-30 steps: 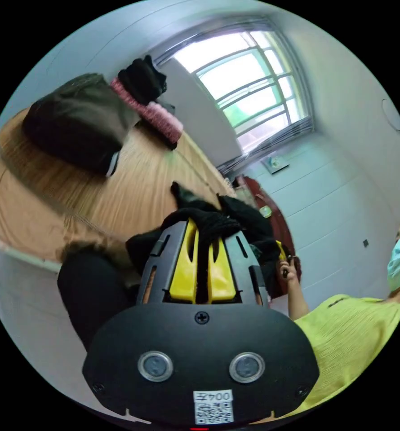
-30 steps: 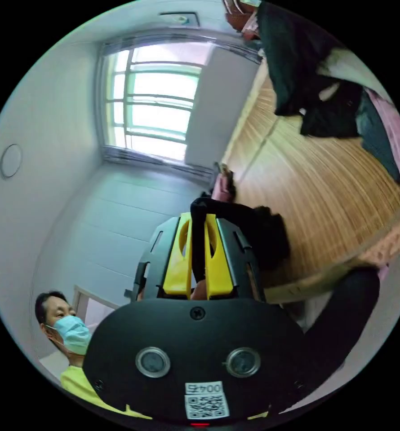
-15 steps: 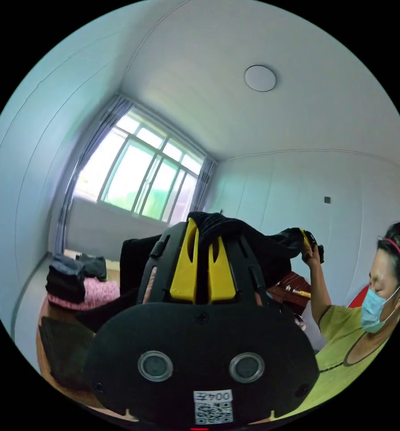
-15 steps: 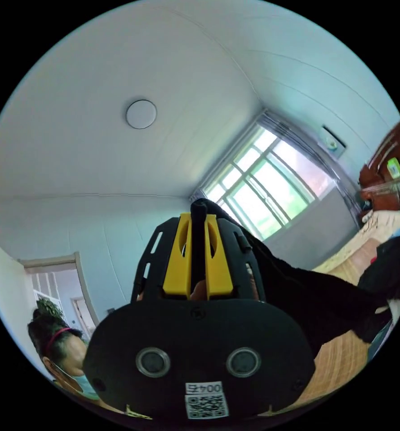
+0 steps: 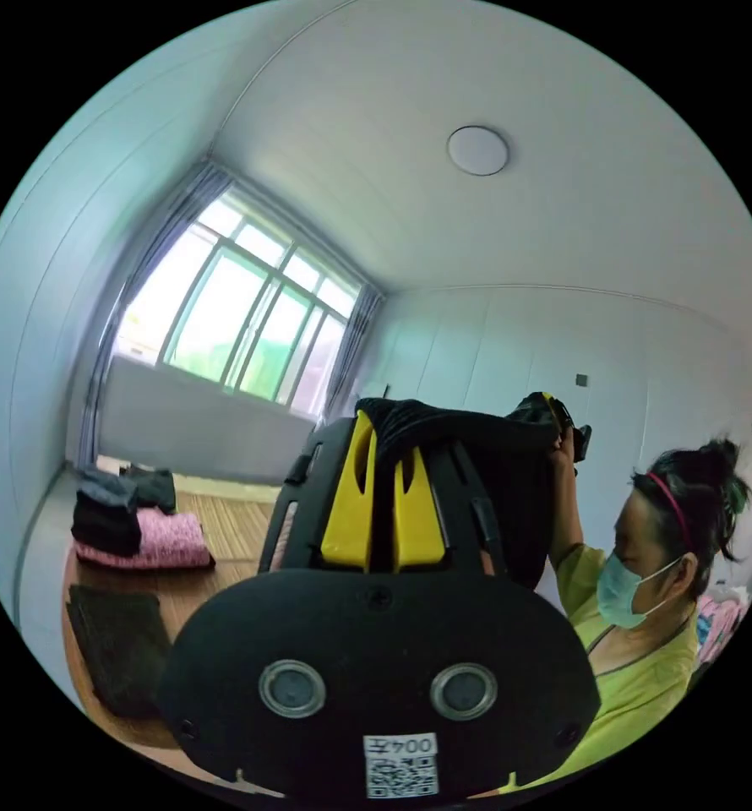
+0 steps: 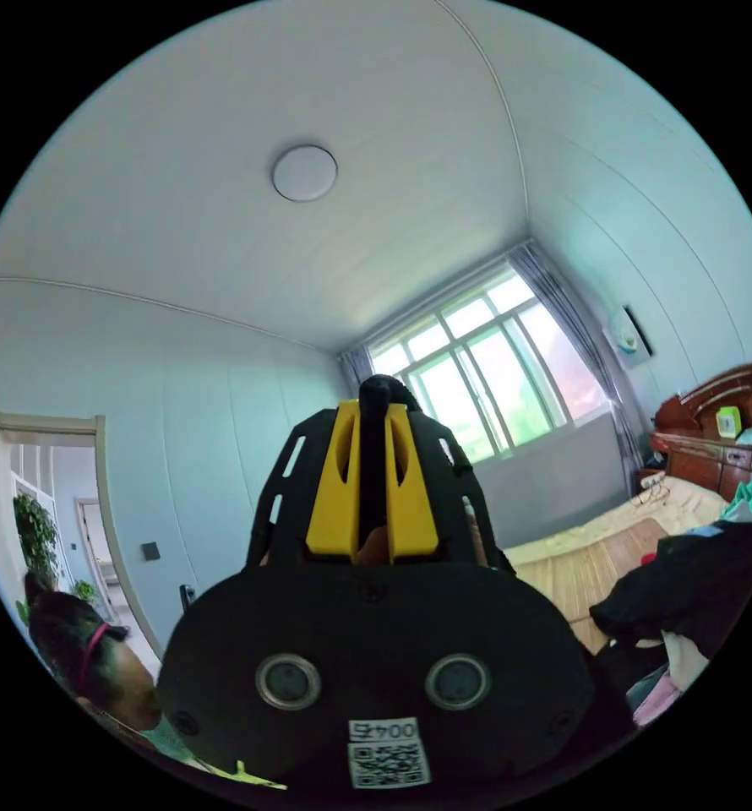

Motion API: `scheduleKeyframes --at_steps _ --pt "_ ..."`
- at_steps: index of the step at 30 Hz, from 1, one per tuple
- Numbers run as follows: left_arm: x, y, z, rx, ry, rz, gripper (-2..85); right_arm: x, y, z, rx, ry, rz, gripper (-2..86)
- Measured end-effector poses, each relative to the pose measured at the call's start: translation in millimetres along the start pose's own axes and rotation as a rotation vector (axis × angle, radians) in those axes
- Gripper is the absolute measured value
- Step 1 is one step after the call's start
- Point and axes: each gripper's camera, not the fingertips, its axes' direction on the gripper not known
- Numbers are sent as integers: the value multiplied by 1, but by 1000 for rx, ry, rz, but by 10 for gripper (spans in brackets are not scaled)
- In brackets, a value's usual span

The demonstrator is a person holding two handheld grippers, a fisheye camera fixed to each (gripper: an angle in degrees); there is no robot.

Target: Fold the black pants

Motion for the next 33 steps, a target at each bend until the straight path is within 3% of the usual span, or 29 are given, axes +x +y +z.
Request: scheduleKeyframes --at_steps 6,9,11,13,17,20,23,27,33 --pt "-126 60 79 -131 -88 -275 -2 99 112 143 -221 182 113 48" --pt "-176 48 106 -69 -179 -344 -2 129 151 223 -262 245 195 48" --pt "-184 13 115 10 -217 -315 -2 134 152 275 -230 241 285 49" --pt "-161 -56 122 102 -253 -144 -2 128 138 294 -159 202 319 49" --pt "-119 -123 127 194 -258 24 -3 137 134 285 57 166 317 49" --pt "-96 -129 142 186 -234 100 -4 188 174 270 41 139 389 49" --pt "-88 -91 178 74 -245 168 -4 244 252 250 -31 192 406 49" --pt "-117 26 242 -194 -309 162 -4 324 391 224 -207 283 430 48" --pt "-183 284 317 -678 -406 63 -5 444 682 165 -754 564 430 43"
